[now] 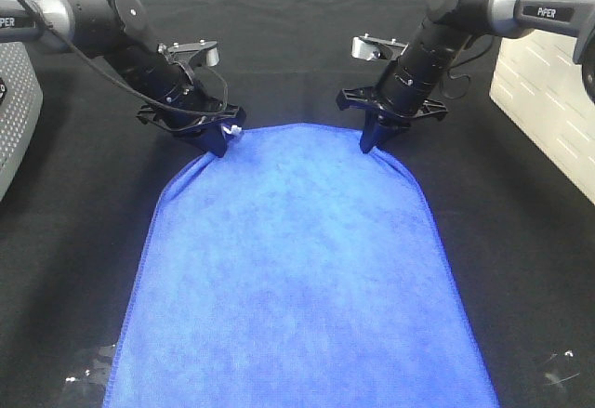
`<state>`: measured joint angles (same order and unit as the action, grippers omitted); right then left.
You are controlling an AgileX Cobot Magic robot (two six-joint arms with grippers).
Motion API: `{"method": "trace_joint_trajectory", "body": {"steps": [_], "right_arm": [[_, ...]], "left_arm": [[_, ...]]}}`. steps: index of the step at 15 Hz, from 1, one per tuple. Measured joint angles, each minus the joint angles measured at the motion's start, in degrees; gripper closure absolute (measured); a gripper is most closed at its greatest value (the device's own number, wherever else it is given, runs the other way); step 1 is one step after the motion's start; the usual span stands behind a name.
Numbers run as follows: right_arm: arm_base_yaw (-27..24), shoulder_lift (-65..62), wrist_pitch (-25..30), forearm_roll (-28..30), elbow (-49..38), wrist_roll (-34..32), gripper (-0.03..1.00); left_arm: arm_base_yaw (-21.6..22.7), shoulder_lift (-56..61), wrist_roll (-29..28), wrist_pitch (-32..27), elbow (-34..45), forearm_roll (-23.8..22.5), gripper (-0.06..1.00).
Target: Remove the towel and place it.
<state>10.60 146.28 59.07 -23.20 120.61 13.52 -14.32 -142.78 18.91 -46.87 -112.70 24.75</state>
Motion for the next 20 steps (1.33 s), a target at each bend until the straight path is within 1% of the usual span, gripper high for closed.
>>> {"method": "trace_joint_trajectory", "body": {"steps": [3,5,7,9,13,15,18,20], "right_arm": [[0.0,0.0,0.0,0.0,0.0,0.9,0.96],[0.0,-0.1,-1.0,0.0,0.0,1.7,0.96],[0.3,-0.2,-2.9,0.7,0.7,2.9,0.96],[0.3,-0.5,-3.8,2.5,3.7,3.7,0.96],[0.4,-1.1,-6.6,8.7,10.5,3.7,0.96],[0.4,-1.1,-9.7,10.4,11.7,3.8,0.96],[0.4,-1.1,-14.2,11.1,11.8,4.2,0.96],[0.4,-1.1,-17.3,11.1,11.8,5.8,0.96]], "left_arm": [[-0.5,0.1,0.0,0.6,0.0,-2.2,0.93],[-0.6,0.2,0.0,1.6,0.0,-3.4,0.93],[-0.6,0.7,0.0,4.5,0.2,-5.2,0.93],[-0.6,1.9,0.0,8.7,0.3,-6.5,0.93],[-0.6,2.6,0.6,15.1,-2.5,-6.9,0.93],[-0.6,2.6,2.8,18.3,-4.7,-6.9,0.93],[-0.6,2.6,4.5,22.4,-6.1,-6.9,0.93],[-0.6,2.4,5.5,24.1,-6.2,-6.9,0.93]]}}
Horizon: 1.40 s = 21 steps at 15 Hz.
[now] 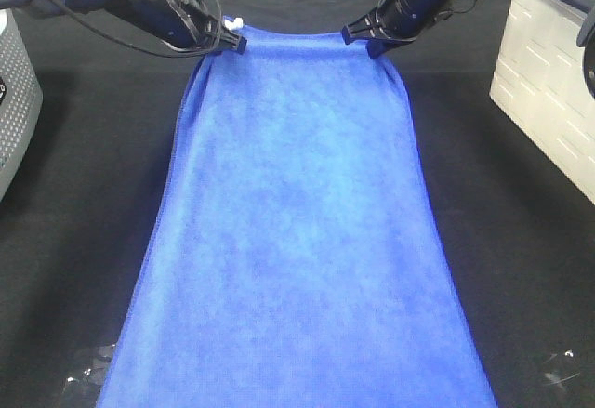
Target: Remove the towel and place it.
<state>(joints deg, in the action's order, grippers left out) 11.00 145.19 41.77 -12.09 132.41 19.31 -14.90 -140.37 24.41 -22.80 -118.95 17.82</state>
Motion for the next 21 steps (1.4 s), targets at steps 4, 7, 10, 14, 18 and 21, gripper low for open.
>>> {"method": "trace_joint_trajectory", "body": {"steps": [4,7,10,14,18,21], "right_arm": [[0.0,0.0,-4.4,0.0,0.0,1.4,0.96],[0.0,0.0,-7.6,0.0,0.0,2.6,0.96],[0.0,0.7,-9.5,0.1,0.0,2.9,0.96],[0.0,3.4,-12.4,0.1,0.0,2.9,0.96],[0.0,6.9,-16.2,0.1,0.0,3.1,0.96],[0.0,9.5,-18.9,-0.7,0.0,3.2,0.96]], "left_arm": [[0.0,-2.1,1.9,5.4,-0.1,-0.2,0.93],[-0.1,-2.2,2.0,10.5,-0.1,-0.2,0.93],[-0.1,-2.3,2.0,12.8,-0.1,-0.2,0.93],[-0.1,-5.2,2.0,15.6,-0.1,-0.3,0.93],[-0.1,-8.8,2.0,19.1,-0.1,-0.3,0.93],[-0.1,-10.7,2.1,21.7,-0.1,-0.3,0.93]]}}
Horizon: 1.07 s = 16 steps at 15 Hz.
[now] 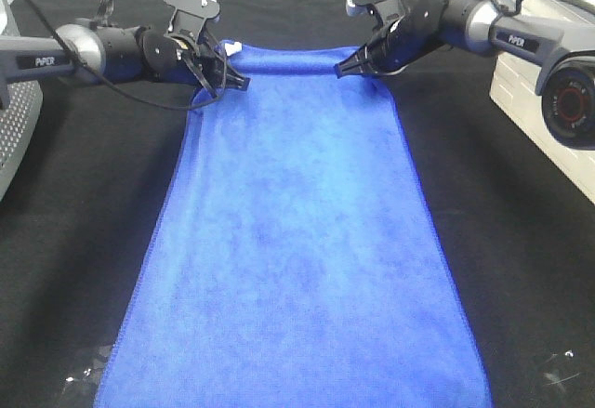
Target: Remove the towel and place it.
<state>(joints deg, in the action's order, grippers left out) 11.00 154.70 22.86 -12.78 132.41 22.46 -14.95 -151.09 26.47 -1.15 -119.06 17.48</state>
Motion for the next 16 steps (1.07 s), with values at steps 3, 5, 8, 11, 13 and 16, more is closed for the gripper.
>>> {"method": "trace_joint_trajectory", "body": {"steps": [3,5,8,11,13,16], "right_arm": [[0.0,0.6,-0.6,-0.3,0.0,0.2,0.96],[0.0,0.6,-0.6,-0.3,0.0,0.2,0.93],[-0.4,0.6,-0.6,-0.3,0.0,-0.1,0.65],[-1.8,0.6,-0.6,-0.2,0.0,-0.9,0.23],[-2.2,0.6,-0.7,0.5,0.0,-0.9,0.15],[-2.2,0.6,-1.9,1.1,0.0,-0.9,0.13]], "left_arm": [[0.0,-0.9,0.0,1.1,0.0,0.0,0.88],[0.0,-0.9,0.0,2.5,0.0,0.0,0.76],[0.0,-1.0,0.0,4.0,0.0,0.0,0.44],[0.2,-1.0,0.0,6.8,0.0,0.0,0.25],[0.2,-1.0,0.0,7.0,0.0,0.0,0.24],[0.3,-0.6,0.0,3.9,0.0,0.0,0.23]]}}
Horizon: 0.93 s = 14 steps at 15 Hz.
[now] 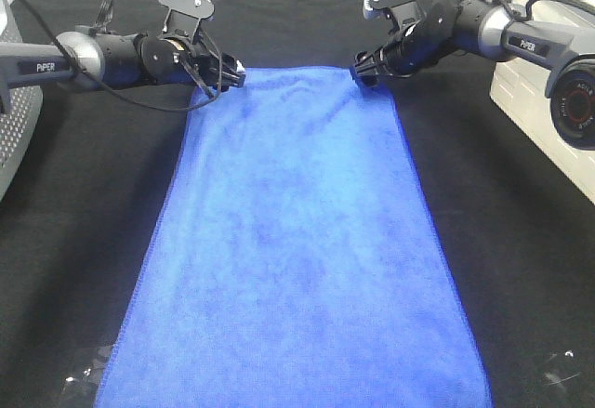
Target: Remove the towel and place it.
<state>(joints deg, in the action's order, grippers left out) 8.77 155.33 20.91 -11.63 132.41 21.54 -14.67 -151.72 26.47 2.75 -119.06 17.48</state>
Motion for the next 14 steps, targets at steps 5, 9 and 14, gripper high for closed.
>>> {"method": "trace_joint_trajectory", "body": {"steps": [5,9,14], "right_arm": [[-0.3,0.2,-2.9,0.1,0.0,0.0,0.13],[-1.2,2.2,-8.0,-0.7,0.1,0.0,0.14],[-1.5,4.4,-11.0,-1.7,0.1,0.0,0.14]], "left_arm": [[0.0,0.1,0.0,-1.7,0.0,0.0,0.23],[0.0,0.1,-0.1,-3.3,0.0,0.0,0.23],[0.0,0.1,-0.1,-3.6,0.0,0.0,0.23]]}}
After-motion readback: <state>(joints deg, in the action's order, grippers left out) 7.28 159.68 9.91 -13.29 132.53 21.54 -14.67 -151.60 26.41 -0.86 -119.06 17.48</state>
